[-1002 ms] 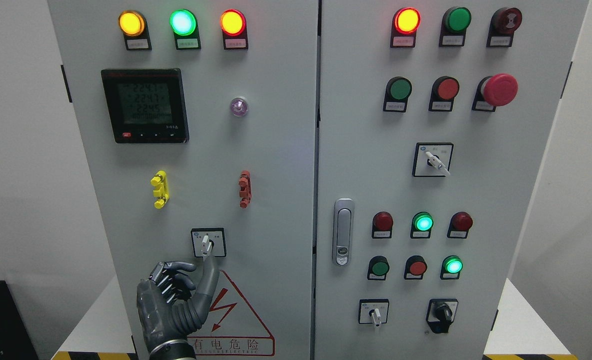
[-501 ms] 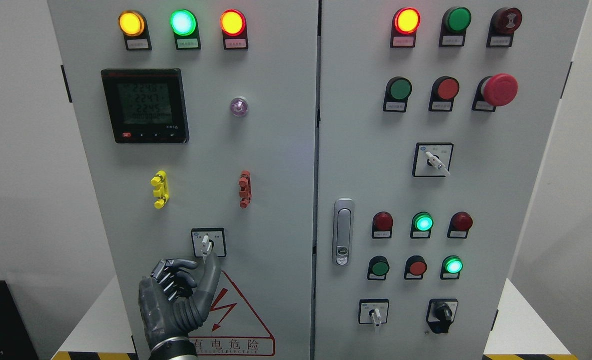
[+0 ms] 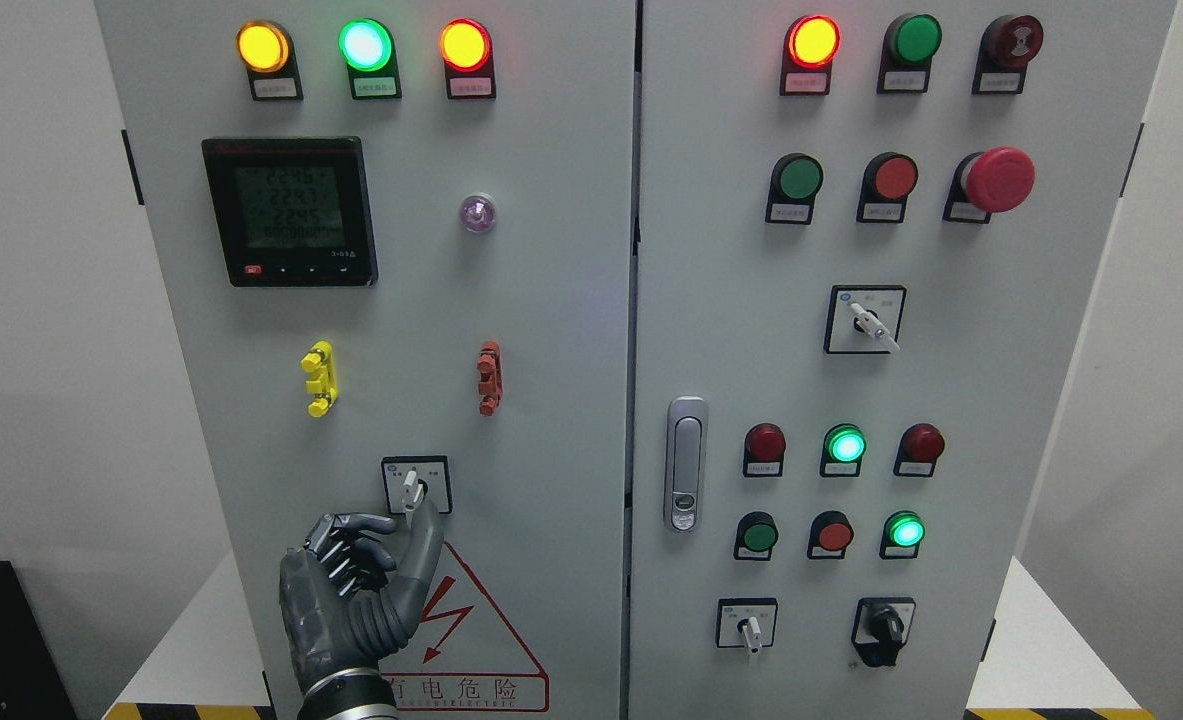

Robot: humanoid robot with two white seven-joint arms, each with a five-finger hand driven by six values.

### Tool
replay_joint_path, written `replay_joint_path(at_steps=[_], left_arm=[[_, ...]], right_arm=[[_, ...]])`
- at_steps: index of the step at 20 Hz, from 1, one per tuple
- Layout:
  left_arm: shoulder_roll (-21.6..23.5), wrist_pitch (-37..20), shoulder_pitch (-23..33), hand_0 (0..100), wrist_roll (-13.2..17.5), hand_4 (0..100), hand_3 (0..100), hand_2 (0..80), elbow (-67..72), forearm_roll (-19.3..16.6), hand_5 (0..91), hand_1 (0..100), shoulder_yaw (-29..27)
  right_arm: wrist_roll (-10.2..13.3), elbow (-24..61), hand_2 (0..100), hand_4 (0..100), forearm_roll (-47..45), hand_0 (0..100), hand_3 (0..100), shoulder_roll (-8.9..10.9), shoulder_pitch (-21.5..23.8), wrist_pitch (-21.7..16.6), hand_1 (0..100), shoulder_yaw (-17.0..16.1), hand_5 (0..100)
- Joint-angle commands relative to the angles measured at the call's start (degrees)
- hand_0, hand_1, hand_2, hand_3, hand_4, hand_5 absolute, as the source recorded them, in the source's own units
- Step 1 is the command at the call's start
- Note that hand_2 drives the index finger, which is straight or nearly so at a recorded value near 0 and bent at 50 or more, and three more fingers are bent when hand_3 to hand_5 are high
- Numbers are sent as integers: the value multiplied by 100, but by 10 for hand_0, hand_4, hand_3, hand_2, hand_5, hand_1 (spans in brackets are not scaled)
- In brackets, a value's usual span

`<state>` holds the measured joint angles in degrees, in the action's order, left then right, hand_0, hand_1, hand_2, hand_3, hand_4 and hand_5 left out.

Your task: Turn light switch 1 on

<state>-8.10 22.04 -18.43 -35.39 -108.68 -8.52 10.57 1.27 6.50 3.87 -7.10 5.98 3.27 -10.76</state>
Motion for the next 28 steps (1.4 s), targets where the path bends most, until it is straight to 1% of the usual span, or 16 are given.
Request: replay_joint_path(at_steps=[1,28], left_arm=[[-7,37,-47,94,-3,943,931,628,14,-1,853,725,16],[-34,152,-161,96,-3,958,942,631,22,8,857,713,33]], right_arm=[[-4,0,0,0,0,0,0,-2,0,-1,0,-5,0],[-4,0,0,0,0,0,0,-2,0,-1,0,3,0]])
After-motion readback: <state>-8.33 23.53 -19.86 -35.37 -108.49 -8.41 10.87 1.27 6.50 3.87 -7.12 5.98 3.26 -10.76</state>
